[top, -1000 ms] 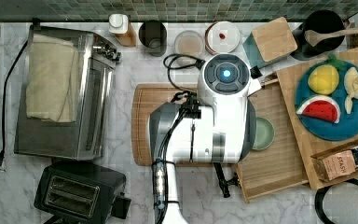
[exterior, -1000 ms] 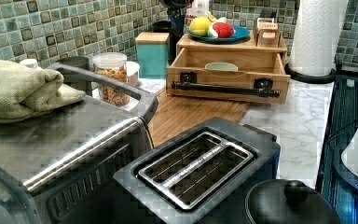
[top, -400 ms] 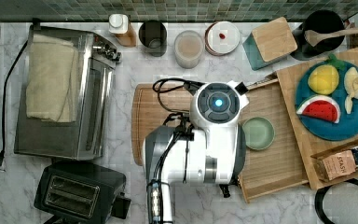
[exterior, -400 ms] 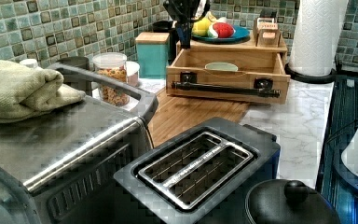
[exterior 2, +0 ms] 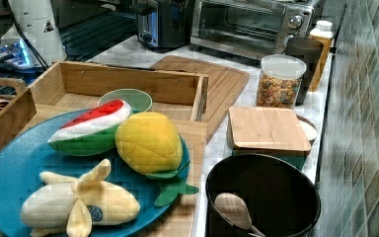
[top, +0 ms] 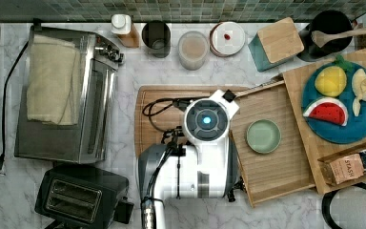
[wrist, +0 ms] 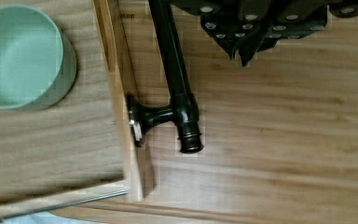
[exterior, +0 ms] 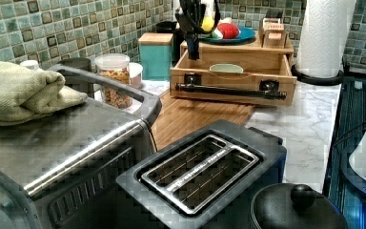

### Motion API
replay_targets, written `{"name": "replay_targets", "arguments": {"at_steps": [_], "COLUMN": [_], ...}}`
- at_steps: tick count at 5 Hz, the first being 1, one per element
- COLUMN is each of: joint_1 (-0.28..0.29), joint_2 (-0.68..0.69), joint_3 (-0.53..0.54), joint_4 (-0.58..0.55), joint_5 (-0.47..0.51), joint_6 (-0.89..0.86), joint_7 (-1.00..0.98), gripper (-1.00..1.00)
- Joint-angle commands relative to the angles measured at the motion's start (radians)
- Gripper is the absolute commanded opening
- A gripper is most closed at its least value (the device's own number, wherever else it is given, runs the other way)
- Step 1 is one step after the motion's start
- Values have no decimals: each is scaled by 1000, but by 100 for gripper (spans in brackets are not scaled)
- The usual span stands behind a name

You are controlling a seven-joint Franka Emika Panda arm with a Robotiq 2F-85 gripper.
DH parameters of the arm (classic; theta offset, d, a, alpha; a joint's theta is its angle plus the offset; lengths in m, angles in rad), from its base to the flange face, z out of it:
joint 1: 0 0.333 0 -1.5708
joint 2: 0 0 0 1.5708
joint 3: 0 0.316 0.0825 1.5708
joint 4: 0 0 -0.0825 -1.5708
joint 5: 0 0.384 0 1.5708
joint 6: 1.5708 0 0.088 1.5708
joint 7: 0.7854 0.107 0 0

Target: Close the drawer.

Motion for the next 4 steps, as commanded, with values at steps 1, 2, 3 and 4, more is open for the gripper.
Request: {"name": "replay_targets", "arguments": {"at_steps": [1,2,3,4], "joint_1": [57,53,30,9], "joint_2": [-62,-49,-21,11], "joint_3": [37,25,17,13], "joint_4": [-178,-234,-300,-308], "joint_5": [-34,-62,-109,-146], "joint_6": [76,133,255,289], "joint_7": [-187,-262,-328,-364], "gripper": [-100,-100,-100,-100]}}
